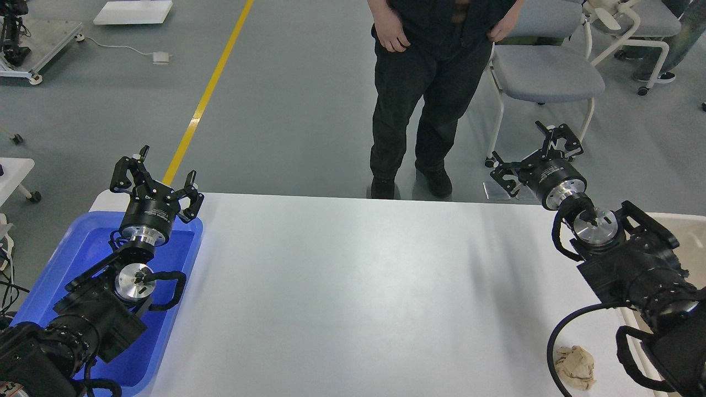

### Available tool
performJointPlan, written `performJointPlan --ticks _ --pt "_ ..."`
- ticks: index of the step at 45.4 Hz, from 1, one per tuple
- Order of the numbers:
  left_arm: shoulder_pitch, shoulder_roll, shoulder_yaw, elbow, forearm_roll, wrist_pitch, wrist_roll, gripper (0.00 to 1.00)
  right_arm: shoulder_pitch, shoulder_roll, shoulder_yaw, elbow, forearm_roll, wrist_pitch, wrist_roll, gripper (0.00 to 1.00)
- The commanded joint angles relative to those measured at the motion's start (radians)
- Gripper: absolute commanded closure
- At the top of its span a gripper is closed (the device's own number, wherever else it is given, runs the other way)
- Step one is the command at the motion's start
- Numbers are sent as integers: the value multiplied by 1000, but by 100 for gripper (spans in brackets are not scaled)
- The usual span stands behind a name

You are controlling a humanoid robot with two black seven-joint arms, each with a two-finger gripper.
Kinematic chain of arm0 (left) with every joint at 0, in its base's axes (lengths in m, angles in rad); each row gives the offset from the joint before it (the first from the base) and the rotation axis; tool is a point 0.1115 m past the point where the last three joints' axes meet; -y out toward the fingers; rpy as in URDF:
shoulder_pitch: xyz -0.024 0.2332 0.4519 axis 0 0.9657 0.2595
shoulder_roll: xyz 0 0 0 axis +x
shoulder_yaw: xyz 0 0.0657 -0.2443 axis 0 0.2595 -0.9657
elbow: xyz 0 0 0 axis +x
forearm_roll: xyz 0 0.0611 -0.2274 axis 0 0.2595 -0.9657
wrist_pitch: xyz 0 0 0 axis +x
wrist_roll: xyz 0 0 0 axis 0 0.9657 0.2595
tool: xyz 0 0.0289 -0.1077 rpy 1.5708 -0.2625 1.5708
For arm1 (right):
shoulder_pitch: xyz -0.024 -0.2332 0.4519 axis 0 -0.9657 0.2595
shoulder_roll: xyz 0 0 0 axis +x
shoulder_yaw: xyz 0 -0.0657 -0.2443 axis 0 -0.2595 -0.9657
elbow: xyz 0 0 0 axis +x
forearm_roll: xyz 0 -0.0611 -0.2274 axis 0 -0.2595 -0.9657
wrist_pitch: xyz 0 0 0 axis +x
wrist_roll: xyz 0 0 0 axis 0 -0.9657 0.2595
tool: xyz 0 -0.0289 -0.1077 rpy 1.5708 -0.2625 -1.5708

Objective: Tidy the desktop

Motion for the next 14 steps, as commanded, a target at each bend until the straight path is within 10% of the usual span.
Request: performJointPlan --ticks 1,14 --pt "0 0 0 -1 0 0 0 0 -10 54 -4 -1 5 77 0 0" --pt "0 0 0 0 0 0 0 0 -57 102 -4 -3 5 91 16 0"
